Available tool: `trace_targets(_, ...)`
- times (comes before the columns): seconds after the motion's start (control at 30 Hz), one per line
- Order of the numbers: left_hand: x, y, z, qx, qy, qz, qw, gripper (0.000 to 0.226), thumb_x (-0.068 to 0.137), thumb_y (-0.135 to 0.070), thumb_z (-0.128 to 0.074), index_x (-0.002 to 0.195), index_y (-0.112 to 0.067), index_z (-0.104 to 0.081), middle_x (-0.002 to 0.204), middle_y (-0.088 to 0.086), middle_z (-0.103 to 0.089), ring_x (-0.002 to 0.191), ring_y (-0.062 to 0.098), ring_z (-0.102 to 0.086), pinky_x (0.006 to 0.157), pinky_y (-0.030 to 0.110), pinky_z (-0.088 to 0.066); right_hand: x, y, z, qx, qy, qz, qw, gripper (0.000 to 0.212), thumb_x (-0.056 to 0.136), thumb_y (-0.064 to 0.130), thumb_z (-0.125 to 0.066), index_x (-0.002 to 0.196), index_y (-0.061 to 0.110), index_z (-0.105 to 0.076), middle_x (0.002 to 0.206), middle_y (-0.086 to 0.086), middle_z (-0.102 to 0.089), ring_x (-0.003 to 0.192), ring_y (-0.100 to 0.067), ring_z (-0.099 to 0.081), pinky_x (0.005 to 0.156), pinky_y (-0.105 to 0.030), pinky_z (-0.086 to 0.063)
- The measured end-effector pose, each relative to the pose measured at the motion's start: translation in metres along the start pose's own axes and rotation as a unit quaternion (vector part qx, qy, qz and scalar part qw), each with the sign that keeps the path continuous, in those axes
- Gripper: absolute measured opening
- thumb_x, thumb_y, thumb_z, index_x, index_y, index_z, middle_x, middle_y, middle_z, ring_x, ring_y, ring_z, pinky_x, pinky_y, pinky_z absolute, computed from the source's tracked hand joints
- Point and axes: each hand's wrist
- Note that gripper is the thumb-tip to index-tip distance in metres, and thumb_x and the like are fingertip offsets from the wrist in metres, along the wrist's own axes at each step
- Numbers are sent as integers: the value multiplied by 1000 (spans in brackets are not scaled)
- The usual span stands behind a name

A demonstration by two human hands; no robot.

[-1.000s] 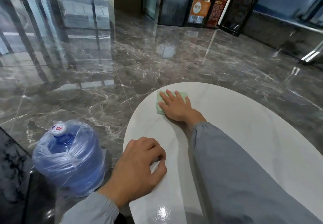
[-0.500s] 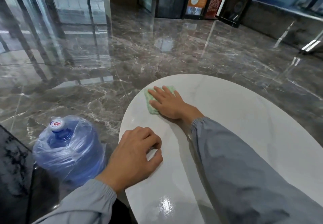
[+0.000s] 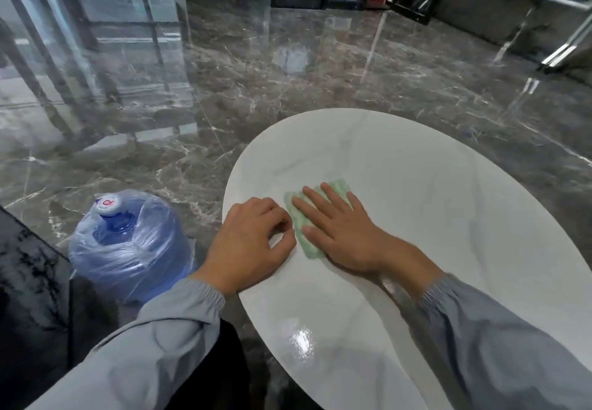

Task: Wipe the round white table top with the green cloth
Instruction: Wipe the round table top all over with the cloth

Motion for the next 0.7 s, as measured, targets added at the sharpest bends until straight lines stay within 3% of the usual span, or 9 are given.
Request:
trace_targets(0.17, 1, 0, 0, 0, -4, -4, 1000, 19, 91, -41, -56, 89, -27, -68, 89, -12, -59, 88, 16, -54, 84, 40, -41, -108, 35, -26, -5, 9, -8, 1000, 58, 108, 57, -11, 156, 53, 21, 166, 22, 29, 150, -8, 36, 124, -47, 17)
trace_targets(0.33, 1, 1, 0, 7, 2, -2, 1000, 19, 90, -40, -57, 89, -26, -69, 90, -10, -61, 88, 18, -55, 84, 41, -41, -160, 67, -32, 3, 56, -47, 997, 60, 109, 57, -13, 155, 50, 25, 160, 22, 40, 143, -8, 46, 121, -49, 23)
trace_targets(0.5, 3, 1, -1, 20, -4, -1, 1000, 19, 89, -39, -57, 88, -24, -69, 88, -8, -60, 85, 19, -54, 81, 41, -41, -130, 59, -30, 26, 34, -76, 996, 60, 106, 62, -13, 154, 56, 22, 163, 25, 33, 145, -3, 42, 122, -47, 22)
trace_targets(0.7, 1, -1, -1, 21, -6, 2, 1000, 22, 89, -39, -56, 89, -23, -70, 87, -8, -60, 85, 21, -56, 80, 44, -45, -51, 44, -24, 47, 0, -143, 989, 62, 107, 58, -14, 162, 44, 10, 171, 14, 20, 155, -14, 27, 122, -53, 19)
Point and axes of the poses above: each hand's wrist, its own x-axis towards the middle knuckle, its own z-axis out of the back of the hand, y = z × x
